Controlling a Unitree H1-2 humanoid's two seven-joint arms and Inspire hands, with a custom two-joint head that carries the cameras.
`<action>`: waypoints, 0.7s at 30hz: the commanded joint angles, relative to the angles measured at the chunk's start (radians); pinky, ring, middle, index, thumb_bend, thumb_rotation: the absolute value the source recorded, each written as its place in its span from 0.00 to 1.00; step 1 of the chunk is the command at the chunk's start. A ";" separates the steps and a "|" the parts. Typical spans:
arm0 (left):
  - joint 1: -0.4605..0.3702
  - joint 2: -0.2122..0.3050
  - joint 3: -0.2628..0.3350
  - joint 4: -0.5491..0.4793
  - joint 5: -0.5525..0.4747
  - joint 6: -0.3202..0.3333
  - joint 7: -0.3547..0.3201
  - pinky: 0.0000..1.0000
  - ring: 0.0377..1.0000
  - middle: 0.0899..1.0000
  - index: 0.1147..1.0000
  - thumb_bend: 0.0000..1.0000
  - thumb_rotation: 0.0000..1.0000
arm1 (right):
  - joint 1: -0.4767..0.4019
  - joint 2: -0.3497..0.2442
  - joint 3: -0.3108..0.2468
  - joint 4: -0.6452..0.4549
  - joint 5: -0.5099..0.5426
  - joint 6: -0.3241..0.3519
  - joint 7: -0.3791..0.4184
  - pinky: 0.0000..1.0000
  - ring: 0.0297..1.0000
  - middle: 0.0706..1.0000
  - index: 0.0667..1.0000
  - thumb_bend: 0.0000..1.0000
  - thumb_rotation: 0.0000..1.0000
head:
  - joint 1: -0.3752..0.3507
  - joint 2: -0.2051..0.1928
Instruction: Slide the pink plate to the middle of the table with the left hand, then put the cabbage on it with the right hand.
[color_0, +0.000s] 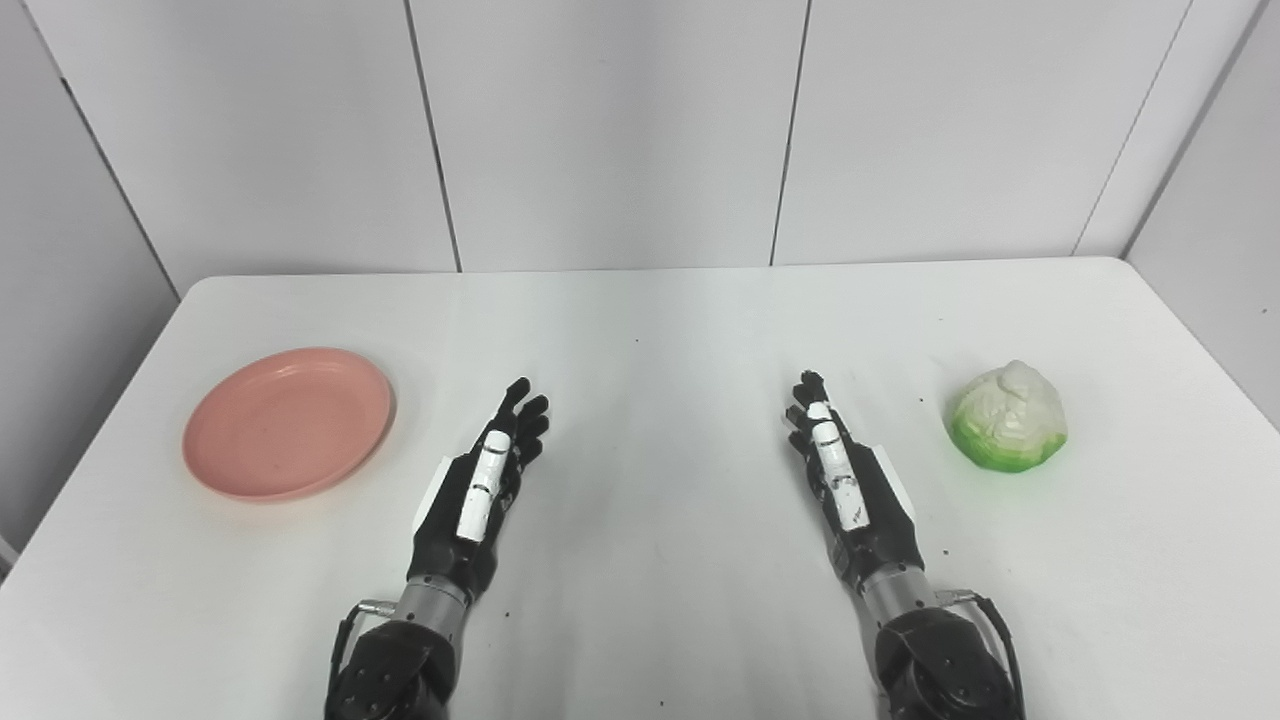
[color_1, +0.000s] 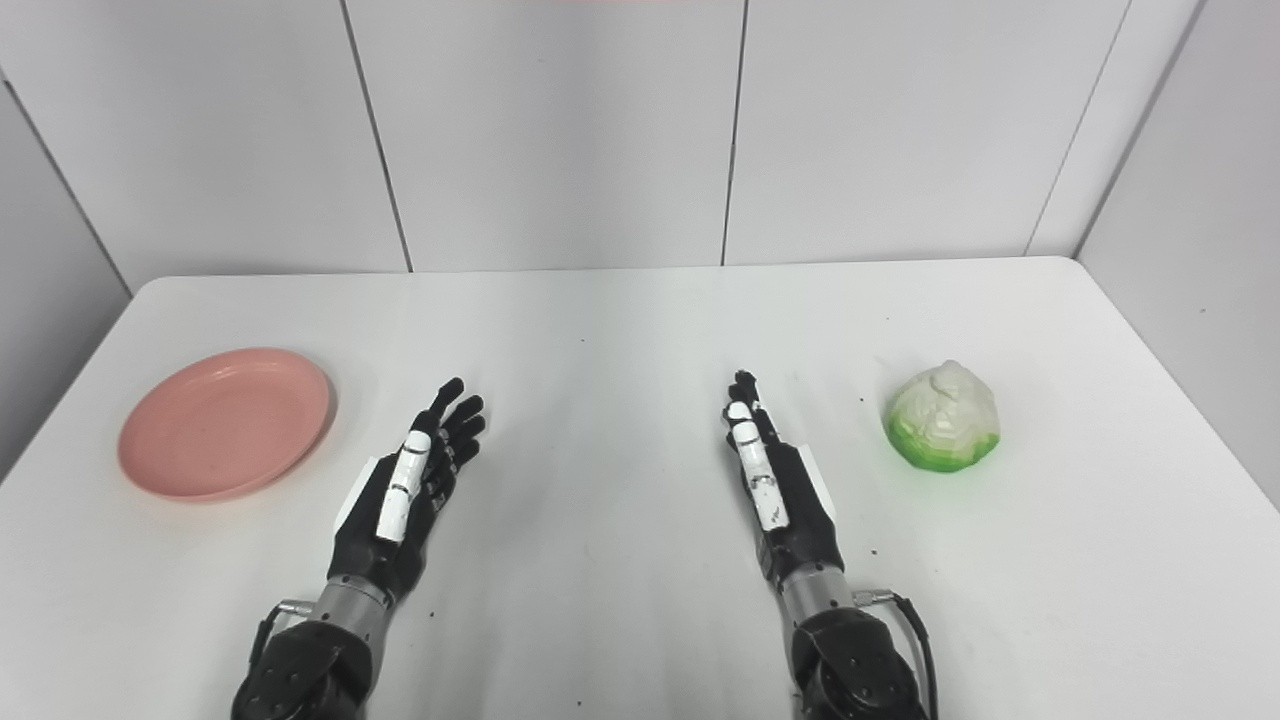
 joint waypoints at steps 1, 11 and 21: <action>-0.001 -0.006 -0.008 0.023 -0.002 -0.001 -0.009 0.98 0.96 0.95 0.95 0.53 1.00 | -0.022 0.004 -0.001 -0.021 0.002 -0.005 -0.001 1.00 0.98 0.99 1.00 0.23 1.00 | 0.001 0.001; 0.001 -0.007 -0.009 0.017 0.002 0.002 -0.005 0.98 0.96 0.95 0.95 0.53 1.00 | -0.020 0.003 -0.001 -0.022 0.006 -0.008 0.003 1.00 0.98 0.99 1.00 0.23 1.00 | 0.002 0.003; 0.001 -0.008 -0.009 0.018 -0.001 0.002 -0.007 0.98 0.96 0.94 0.95 0.53 1.00 | -0.021 0.005 -0.003 -0.021 0.013 -0.008 0.002 1.00 0.97 0.99 1.00 0.22 1.00 | 0.002 0.002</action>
